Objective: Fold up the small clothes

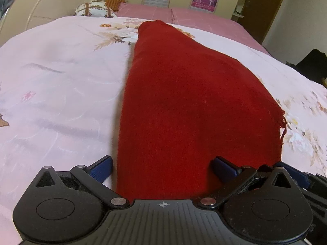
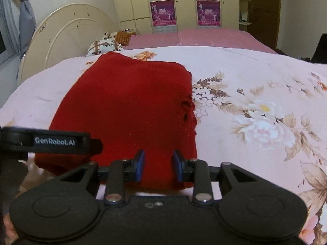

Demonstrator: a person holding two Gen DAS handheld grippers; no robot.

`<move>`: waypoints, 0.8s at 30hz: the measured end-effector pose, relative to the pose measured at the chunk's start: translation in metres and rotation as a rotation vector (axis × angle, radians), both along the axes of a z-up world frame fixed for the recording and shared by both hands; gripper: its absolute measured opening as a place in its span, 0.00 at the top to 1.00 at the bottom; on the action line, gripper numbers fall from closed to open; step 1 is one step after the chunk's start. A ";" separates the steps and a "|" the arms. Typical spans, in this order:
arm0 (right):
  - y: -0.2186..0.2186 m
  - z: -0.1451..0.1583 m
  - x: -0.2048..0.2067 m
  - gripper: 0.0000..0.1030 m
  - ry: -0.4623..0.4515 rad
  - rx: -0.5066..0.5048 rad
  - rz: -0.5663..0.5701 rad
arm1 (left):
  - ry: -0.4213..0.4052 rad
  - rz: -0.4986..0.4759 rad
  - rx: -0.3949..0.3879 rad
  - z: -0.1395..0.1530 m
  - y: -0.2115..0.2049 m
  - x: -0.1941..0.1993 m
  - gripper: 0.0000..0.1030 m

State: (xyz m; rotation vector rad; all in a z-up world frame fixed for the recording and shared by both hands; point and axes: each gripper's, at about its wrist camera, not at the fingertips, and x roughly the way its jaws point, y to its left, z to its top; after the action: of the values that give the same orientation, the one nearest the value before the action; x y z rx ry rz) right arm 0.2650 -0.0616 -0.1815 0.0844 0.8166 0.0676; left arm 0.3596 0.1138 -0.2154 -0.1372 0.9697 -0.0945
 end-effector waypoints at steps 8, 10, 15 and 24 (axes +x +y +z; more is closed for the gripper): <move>-0.003 0.011 -0.009 0.68 -0.021 0.044 -0.041 | -0.011 -0.028 0.022 0.008 0.003 -0.011 0.00; -0.003 0.012 -0.012 0.63 -0.039 0.027 -0.056 | -0.028 -0.023 0.063 0.012 0.001 -0.016 0.00; -0.006 -0.007 -0.010 0.54 0.012 -0.031 -0.086 | -0.058 -0.010 0.084 0.016 0.007 -0.021 0.00; -0.009 0.012 -0.030 0.45 0.001 -0.047 -0.104 | -0.082 -0.039 0.159 0.036 0.002 -0.037 0.00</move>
State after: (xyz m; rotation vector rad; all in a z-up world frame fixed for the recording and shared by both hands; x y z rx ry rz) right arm 0.2349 -0.0710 -0.1695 0.0825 0.8129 -0.0492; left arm 0.3224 0.1160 -0.1793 0.0322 0.8947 -0.0582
